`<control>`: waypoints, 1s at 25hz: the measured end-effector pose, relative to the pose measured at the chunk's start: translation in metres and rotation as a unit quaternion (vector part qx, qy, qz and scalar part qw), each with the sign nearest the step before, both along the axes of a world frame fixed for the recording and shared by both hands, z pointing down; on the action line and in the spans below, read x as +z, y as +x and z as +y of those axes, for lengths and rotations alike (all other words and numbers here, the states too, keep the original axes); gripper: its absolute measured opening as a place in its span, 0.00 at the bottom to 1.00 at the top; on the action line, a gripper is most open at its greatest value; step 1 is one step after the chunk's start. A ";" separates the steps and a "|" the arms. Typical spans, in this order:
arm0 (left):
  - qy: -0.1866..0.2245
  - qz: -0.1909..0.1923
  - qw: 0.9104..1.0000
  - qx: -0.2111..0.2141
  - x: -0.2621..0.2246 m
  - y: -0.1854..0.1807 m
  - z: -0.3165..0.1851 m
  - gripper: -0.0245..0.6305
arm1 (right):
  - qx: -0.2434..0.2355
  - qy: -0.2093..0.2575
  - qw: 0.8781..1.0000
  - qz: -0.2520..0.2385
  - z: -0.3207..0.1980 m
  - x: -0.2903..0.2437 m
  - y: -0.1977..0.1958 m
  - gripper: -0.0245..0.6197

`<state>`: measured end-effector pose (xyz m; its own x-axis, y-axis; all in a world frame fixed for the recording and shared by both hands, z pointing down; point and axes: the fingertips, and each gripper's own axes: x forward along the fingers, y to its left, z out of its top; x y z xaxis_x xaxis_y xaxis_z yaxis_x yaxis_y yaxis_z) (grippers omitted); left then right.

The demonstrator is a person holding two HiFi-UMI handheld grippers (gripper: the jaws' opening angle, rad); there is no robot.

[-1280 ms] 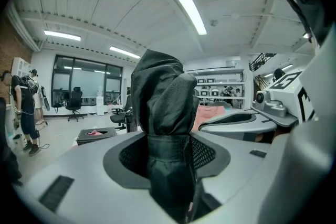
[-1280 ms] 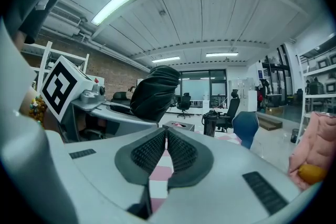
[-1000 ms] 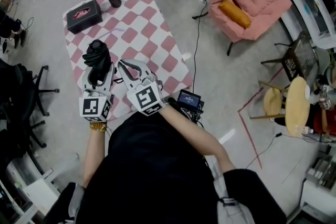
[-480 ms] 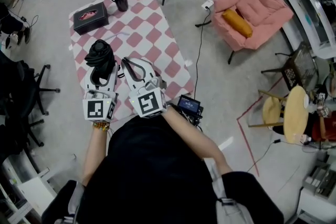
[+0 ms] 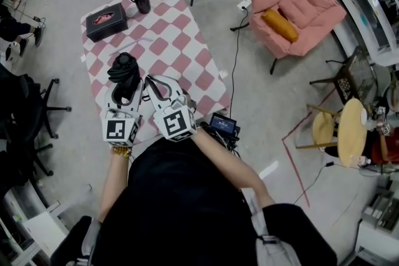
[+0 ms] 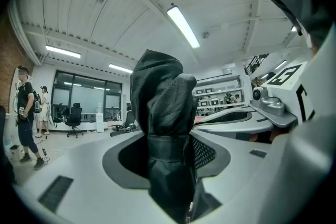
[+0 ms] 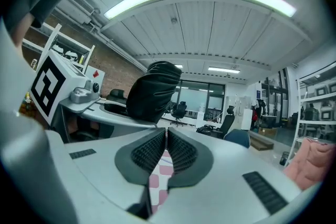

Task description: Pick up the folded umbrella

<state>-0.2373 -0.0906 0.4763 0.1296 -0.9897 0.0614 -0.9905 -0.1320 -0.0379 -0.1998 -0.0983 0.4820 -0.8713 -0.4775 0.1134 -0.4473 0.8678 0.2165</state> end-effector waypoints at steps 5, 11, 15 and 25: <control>-0.030 0.005 1.000 0.007 0.019 0.002 0.004 0.35 | 0.008 -0.023 1.000 0.005 0.001 0.015 0.001 0.07; -0.033 0.009 0.999 0.018 0.017 0.009 0.000 0.35 | 0.018 -0.028 0.999 -0.006 -0.001 0.009 0.007 0.07; -0.030 0.010 0.999 0.026 0.008 0.012 -0.001 0.36 | 0.022 -0.021 0.999 -0.014 -0.002 -0.004 0.008 0.07; -0.033 0.024 0.999 0.028 0.002 0.022 -0.007 0.36 | 0.013 -0.009 1.000 -0.014 -0.007 -0.023 0.016 0.07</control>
